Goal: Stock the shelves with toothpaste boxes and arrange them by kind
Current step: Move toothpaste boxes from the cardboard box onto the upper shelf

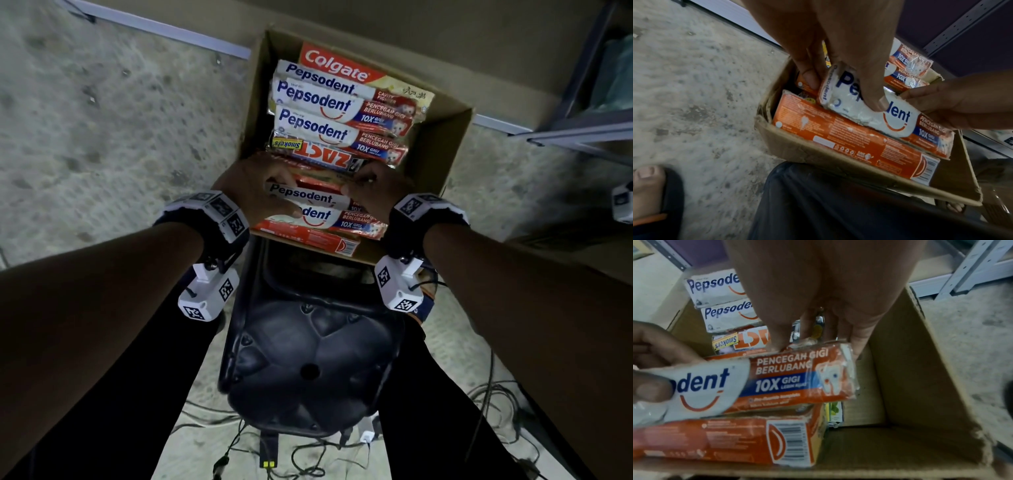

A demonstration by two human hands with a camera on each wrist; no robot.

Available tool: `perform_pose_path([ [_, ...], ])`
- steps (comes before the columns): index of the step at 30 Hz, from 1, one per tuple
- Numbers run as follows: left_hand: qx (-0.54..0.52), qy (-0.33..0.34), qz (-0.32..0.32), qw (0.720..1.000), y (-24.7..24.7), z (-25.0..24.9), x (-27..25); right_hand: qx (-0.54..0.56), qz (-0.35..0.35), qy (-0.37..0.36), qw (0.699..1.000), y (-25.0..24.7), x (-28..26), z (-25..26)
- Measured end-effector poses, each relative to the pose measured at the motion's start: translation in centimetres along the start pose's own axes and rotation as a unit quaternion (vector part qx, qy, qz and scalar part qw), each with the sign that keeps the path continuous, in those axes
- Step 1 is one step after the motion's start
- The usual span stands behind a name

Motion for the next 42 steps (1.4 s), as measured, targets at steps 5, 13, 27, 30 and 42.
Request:
perform_pose_path([
  [5,0.027,0.025,0.057,0.998,-0.6,-0.7,-0.3,-0.02,0.001,-0.037,0.999,-0.5,-1.5,0.1],
  [13,0.082,0.003,0.085,0.993,-2.3,-2.5,-2.9,-0.076,-0.027,-0.066,0.995,-4.3,-5.1,0.9],
  [27,0.08,-0.171,0.001,0.982,-6.4,-4.1,-8.9,0.171,-0.012,0.06,0.983,-8.1,-13.5,-4.6],
  [30,0.02,-0.204,-0.041,0.978,-6.1,-4.4,-9.7,0.308,0.046,0.118,0.943,-6.6,-14.8,-5.8],
  [42,-0.248,-0.28,-0.112,0.92,-2.7,-5.7,-9.1,0.522,0.132,0.213,0.815,-0.3,-15.6,-7.4],
])
Point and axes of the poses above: each hand's wrist, its own x-axis towards the middle knuckle, its own y-axis out of the palm, z = x × y, the point moved 4 cm from there along x, towards the middle knuckle, and after that the axes turned 15 degrees about y, right-handed, at the moved point
